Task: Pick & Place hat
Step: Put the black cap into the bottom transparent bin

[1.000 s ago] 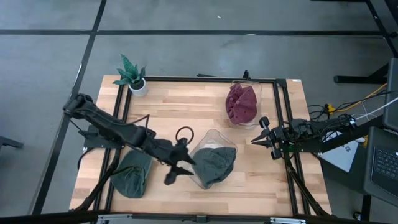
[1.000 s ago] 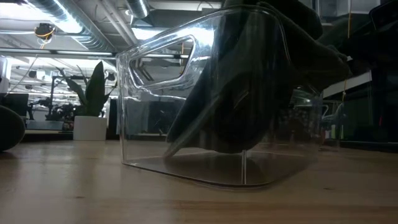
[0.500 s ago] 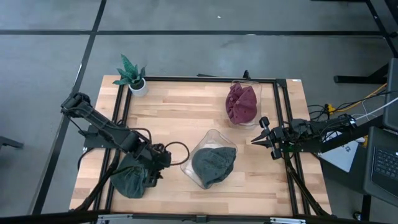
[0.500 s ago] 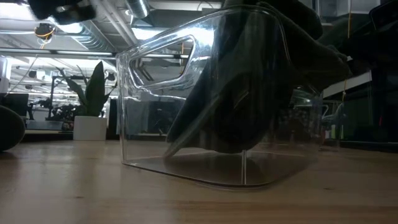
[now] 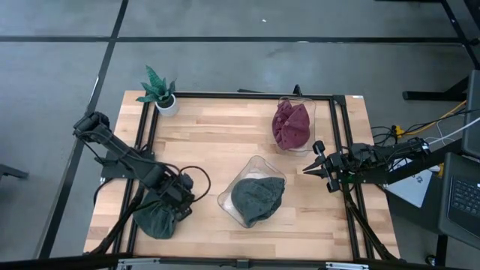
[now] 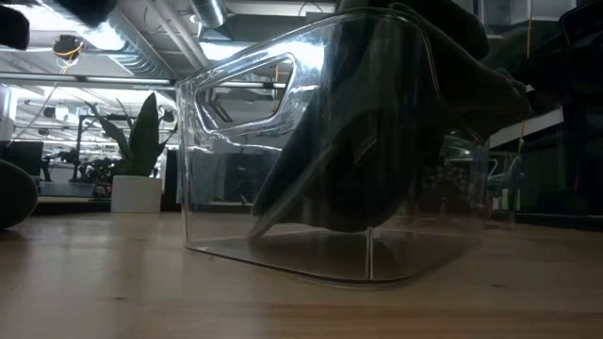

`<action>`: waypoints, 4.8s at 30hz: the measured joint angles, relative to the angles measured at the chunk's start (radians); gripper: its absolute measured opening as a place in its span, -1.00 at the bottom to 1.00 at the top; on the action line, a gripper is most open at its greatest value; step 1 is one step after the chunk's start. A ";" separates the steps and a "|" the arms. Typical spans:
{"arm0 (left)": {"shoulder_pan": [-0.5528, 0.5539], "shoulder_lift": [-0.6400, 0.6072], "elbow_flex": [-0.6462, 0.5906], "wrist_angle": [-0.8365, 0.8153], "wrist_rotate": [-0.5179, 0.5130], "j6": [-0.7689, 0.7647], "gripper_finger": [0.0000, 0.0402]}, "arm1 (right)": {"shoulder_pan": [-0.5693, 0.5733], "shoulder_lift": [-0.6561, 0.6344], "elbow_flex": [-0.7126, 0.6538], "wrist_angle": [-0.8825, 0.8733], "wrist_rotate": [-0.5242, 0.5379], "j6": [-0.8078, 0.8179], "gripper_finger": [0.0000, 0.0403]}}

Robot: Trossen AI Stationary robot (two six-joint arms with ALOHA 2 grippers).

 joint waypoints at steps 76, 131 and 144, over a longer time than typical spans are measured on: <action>0.055 -0.370 -0.536 0.894 -1.241 -0.011 -0.96 | 0.000 0.000 0.000 0.000 0.000 -0.002 -0.82; 0.140 -0.370 -1.084 1.684 -0.751 0.068 0.09 | 0.000 0.000 0.000 0.000 0.000 0.000 -0.82; 0.273 -0.370 -1.083 1.621 -0.293 0.385 0.08 | 0.000 0.000 0.000 0.000 0.000 -0.001 -0.82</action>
